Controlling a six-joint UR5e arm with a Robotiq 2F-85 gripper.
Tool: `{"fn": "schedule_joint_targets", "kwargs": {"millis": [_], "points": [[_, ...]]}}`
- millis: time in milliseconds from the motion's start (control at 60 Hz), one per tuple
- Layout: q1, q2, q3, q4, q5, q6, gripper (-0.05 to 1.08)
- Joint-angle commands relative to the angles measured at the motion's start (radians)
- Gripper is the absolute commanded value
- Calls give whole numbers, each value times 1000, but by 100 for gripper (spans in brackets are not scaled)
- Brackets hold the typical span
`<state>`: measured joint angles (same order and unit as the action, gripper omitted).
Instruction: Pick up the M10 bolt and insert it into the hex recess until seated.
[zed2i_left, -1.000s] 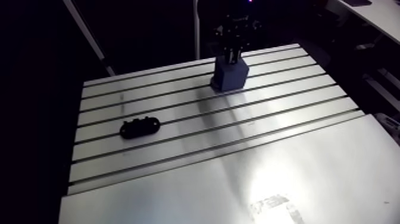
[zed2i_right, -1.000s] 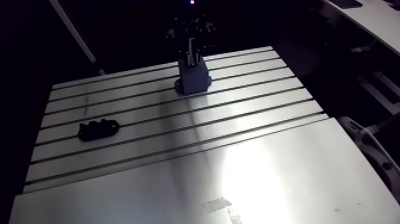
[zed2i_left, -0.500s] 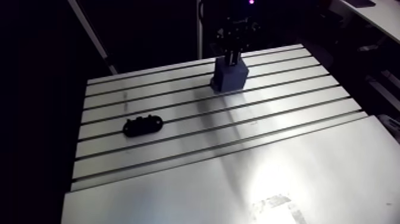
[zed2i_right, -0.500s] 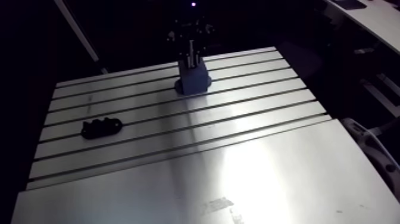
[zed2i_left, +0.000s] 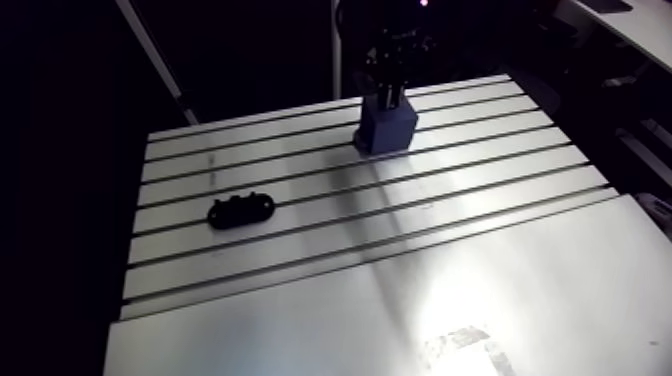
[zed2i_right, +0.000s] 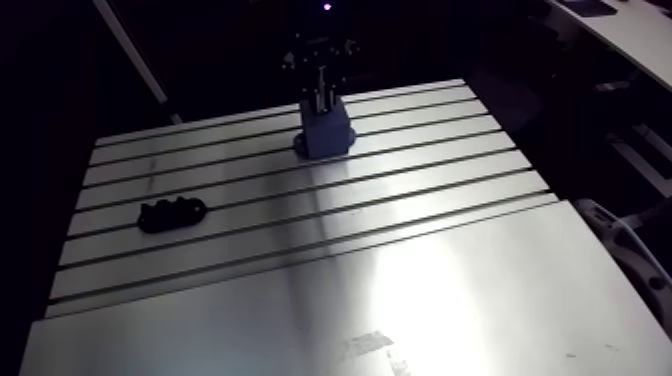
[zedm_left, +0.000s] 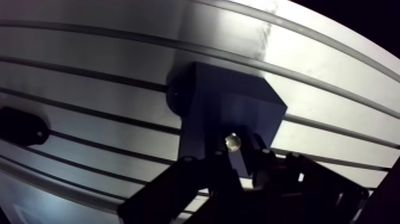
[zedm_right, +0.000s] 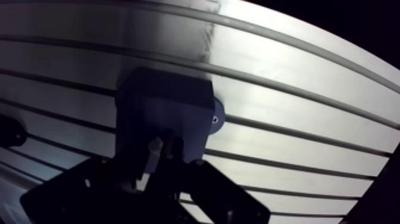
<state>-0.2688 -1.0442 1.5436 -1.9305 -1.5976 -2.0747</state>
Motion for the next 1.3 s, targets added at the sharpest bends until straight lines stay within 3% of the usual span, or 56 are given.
{"fn": "schedule_joint_targets", "kwargs": {"millis": [17,1300], "points": [[-1,0,-1,-2,1,-38,77],[8,-3,0,0,11,-273,77]]}}
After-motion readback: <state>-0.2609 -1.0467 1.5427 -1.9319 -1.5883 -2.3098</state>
